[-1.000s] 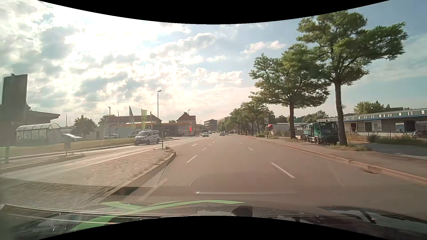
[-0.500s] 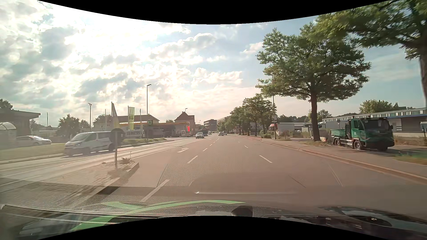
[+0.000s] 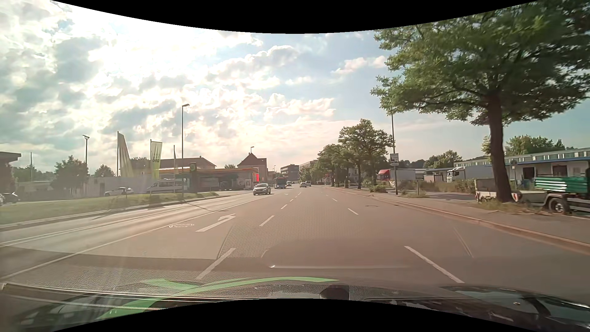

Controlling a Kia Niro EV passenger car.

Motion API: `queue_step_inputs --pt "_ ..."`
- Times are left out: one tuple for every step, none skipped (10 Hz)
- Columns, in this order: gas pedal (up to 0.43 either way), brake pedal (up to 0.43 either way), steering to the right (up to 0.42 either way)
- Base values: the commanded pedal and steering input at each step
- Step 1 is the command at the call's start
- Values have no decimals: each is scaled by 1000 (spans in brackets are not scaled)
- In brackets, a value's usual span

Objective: Follow the waypoints while adhering to traffic rules and regulations

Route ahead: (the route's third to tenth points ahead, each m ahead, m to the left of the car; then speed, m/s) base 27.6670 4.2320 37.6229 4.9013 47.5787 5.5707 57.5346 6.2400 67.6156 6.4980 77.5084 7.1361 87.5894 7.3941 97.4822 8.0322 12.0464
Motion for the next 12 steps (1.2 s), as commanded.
queue_step_inputs --pt "157 0 -1" --pt "157 0 -1" --pt "157 0 -1" --pt "157 0 -1" --pt "157 0 -1" --pt "157 0 -1" --pt "157 0 -1" --pt "157 0 -1" --pt "157 0 -1" --pt "157 0 -1" --pt "157 0 -1" --pt "157 0 -1"
